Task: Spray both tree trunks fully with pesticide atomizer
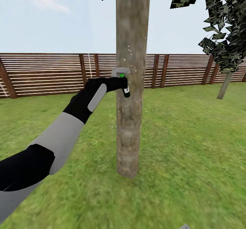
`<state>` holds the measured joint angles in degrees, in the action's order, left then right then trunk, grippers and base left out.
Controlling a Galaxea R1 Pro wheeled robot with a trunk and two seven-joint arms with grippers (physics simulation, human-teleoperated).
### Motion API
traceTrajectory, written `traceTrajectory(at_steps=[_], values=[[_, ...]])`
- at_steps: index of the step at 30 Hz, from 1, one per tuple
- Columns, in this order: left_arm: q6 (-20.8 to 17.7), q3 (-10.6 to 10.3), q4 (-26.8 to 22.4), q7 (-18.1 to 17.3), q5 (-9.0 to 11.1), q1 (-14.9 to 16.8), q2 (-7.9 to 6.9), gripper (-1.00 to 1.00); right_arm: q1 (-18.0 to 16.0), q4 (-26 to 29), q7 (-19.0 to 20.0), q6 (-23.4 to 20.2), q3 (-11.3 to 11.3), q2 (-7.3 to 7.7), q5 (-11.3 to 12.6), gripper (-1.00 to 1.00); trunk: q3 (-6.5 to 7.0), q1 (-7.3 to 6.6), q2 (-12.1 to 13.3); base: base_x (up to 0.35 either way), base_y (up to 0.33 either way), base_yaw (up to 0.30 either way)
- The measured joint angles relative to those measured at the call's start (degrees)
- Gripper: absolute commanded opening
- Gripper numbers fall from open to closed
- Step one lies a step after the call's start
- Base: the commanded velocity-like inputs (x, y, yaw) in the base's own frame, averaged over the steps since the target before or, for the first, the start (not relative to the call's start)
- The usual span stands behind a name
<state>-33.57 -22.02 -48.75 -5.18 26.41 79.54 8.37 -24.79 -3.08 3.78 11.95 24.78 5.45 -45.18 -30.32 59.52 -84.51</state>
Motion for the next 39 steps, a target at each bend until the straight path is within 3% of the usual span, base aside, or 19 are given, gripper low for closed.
traceTrajectory(at_steps=[10,13,17,21,25,28,35,39], values=[[0.00,0.03,0.95,-0.04,0.08,0.00,-0.73,-1.00,0.00,0.00,0.01,0.00,0.00,0.00,0.00,1.00,0.00,0.00,0.00,0.000,0.000,0.000],[0.07,-0.33,6.74,0.03,0.03,-0.03,-0.38,-1.00,0.00,0.00,0.01,-0.01,0.00,0.00,0.00,1.00,-0.01,0.00,0.01,0.000,0.000,0.000],[0.28,-1.63,15.80,0.13,-0.54,-0.02,1.36,-1.00,0.00,0.00,0.00,0.00,0.00,0.00,0.01,1.00,-0.01,0.00,0.00,0.000,0.000,0.000],[0.41,-4.64,18.37,0.13,-1.73,-0.01,1.60,-1.00,0.00,0.00,0.00,0.00,0.00,0.00,0.00,1.00,0.00,0.00,0.00,0.000,0.000,0.000],[0.51,-4.97,19.29,0.10,-1.91,-0.01,1.62,-1.00,0.00,0.00,0.00,0.00,0.00,0.00,0.00,1.00,0.00,0.00,0.00,0.000,0.000,0.000],[0.80,-5.06,22.58,0.06,-1.97,-0.02,1.62,-1.00,0.00,0.00,0.00,0.00,0.00,0.00,-0.02,1.00,0.00,0.00,0.00,0.000,0.000,0.000],[5.73,-6.89,30.22,-0.18,-1.85,-0.04,1.62,-1.00,0.00,0.00,0.00,-0.01,0.00,0.00,0.00,1.00,0.00,0.00,0.00,0.000,0.000,0.000],[10.92,-7.08,35.00,-0.21,-1.80,-0.05,1.62,-1.00,0.00,0.00,0.00,-0.01,0.00,0.00,0.00,1.00,0.00,0.00,0.00,0.000,0.000,0.000]])
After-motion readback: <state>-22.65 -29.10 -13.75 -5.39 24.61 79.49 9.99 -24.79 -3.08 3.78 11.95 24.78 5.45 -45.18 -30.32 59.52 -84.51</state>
